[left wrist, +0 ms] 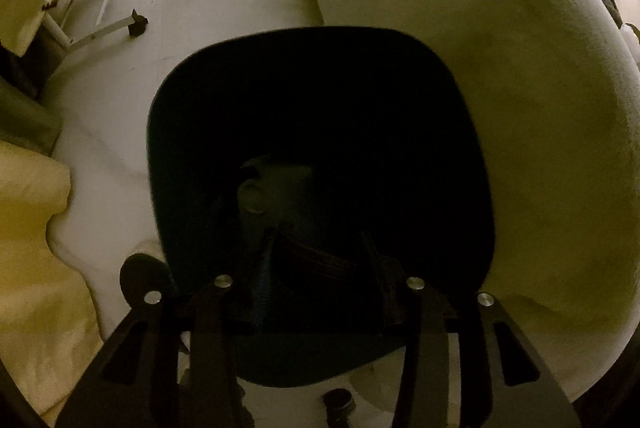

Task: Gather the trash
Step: 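Lower the tissue pack into the bin and open the right tool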

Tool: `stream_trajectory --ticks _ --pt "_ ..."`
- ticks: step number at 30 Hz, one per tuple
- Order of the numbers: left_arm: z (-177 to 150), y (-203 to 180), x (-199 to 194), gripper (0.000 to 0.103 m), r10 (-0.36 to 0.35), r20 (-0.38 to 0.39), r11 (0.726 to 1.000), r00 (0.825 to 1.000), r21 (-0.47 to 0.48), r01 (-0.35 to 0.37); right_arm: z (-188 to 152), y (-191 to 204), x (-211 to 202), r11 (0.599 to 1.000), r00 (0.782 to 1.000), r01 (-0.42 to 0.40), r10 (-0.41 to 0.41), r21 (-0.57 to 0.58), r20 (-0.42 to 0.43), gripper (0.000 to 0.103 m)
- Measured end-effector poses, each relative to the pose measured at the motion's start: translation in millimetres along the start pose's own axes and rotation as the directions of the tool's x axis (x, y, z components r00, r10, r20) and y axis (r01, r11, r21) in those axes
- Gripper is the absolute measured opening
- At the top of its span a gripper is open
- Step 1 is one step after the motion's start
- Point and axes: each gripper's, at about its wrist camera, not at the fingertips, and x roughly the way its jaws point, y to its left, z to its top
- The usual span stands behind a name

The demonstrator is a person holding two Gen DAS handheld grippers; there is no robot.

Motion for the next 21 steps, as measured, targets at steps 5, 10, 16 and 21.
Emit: stream_trajectory --ticks 5,10,16,21 --pt "-5 4 -8 0.053 -0.013 0.005 1.0 1.0 -0.007 0.013 -6 0 29 1.0 0.997 0.007 -0.005 0.024 -0.077 0.053" --pt "-14 5 -20 0.065 -0.026 0.03 1.0 0.999 0.007 0.026 -13 4 54 1.0 0.99 0.014 -0.011 0.021 -0.14 0.053" --pt "-15 20 -27 0.075 -0.038 0.056 0.999 0.998 0.008 0.038 -23 6 84 0.999 0.98 0.02 -0.012 0.038 -0.199 0.053" --pt "-13 31 -45 0.075 -0.003 0.123 1.0 0.992 0.018 0.0 -31 4 108 0.998 0.971 0.04 -0.027 0.05 -0.24 0.053"
